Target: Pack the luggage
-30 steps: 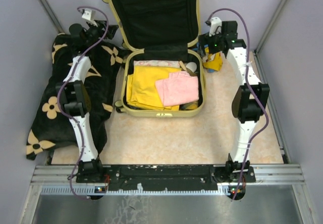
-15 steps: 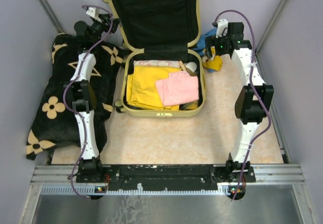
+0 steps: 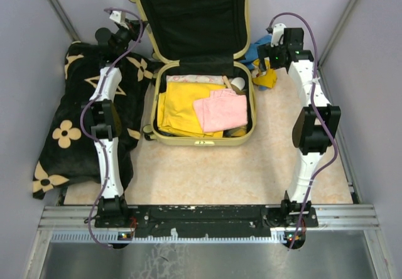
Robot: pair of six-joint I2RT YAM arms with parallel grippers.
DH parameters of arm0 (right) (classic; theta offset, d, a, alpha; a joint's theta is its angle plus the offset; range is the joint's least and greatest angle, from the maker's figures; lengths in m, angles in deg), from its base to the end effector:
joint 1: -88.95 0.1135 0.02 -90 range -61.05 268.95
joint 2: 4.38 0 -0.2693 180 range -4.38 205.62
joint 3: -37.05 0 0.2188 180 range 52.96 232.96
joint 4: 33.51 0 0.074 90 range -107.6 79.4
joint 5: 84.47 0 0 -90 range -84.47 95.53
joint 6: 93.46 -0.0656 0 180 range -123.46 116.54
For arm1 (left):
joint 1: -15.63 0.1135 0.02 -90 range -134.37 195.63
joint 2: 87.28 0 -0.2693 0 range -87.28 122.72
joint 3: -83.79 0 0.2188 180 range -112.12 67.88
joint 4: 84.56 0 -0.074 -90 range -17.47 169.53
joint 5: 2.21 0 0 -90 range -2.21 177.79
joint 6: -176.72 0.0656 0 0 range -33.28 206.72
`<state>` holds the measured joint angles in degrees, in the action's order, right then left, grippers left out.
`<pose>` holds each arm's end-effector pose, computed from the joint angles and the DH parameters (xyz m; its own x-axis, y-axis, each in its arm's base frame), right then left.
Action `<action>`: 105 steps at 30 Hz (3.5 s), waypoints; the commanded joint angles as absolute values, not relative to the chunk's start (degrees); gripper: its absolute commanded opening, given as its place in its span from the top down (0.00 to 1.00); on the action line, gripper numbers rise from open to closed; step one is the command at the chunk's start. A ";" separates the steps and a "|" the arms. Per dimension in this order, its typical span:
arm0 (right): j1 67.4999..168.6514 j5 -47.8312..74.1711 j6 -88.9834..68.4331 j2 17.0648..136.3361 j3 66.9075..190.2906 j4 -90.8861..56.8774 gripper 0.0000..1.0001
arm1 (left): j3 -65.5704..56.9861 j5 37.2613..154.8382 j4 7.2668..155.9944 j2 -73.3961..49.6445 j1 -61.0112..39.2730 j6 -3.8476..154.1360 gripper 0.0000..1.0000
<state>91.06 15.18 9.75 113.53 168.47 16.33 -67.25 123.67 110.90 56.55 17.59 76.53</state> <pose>0.4698 0.0283 0.3204 -0.5372 -0.2452 -0.8070 -0.3020 0.9493 -0.0874 0.5728 -0.0189 0.3489 0.2884 -0.1336 -0.9481 0.5728 0.8175 0.0591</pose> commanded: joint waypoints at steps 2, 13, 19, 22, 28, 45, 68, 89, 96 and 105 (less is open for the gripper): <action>91.28 13.56 7.97 110.35 170.39 14.42 0.05 | -61.52 126.60 117.16 50.20 17.30 78.10 1.00; 91.08 30.78 1.64 106.56 171.26 12.10 0.06 | -38.79 133.20 124.95 35.59 18.07 81.77 1.00; 90.05 40.05 -0.48 103.82 172.08 8.35 0.06 | -31.37 135.79 126.77 30.03 19.09 83.03 1.00; 89.48 43.42 -3.14 100.59 169.20 3.63 0.06 | -27.81 136.59 127.51 27.97 19.41 83.73 1.00; 89.68 41.42 -3.33 88.87 152.38 -15.41 0.03 | -23.46 140.05 129.43 25.42 19.59 85.02 1.00; 90.37 38.51 11.51 80.92 146.09 -7.18 0.02 | -4.50 149.64 128.71 11.75 19.76 100.63 0.94; 87.08 32.35 34.41 49.44 104.11 14.74 0.01 | 25.70 149.56 65.14 -15.36 27.44 188.67 0.53; 74.62 41.16 -3.72 73.12 112.72 12.83 0.38 | 1.62 138.06 62.39 -1.48 22.77 149.99 0.45; 73.93 44.99 -11.81 75.29 108.17 14.47 0.51 | 1.11 131.70 44.45 2.58 14.52 169.85 0.50; 73.80 46.95 -14.12 72.25 97.64 15.41 0.55 | 9.51 136.60 38.88 -5.41 4.27 171.83 0.54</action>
<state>73.92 44.31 -11.86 75.39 99.57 15.22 4.24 132.17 47.15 -1.07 11.40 170.80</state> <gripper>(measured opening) 0.450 0.461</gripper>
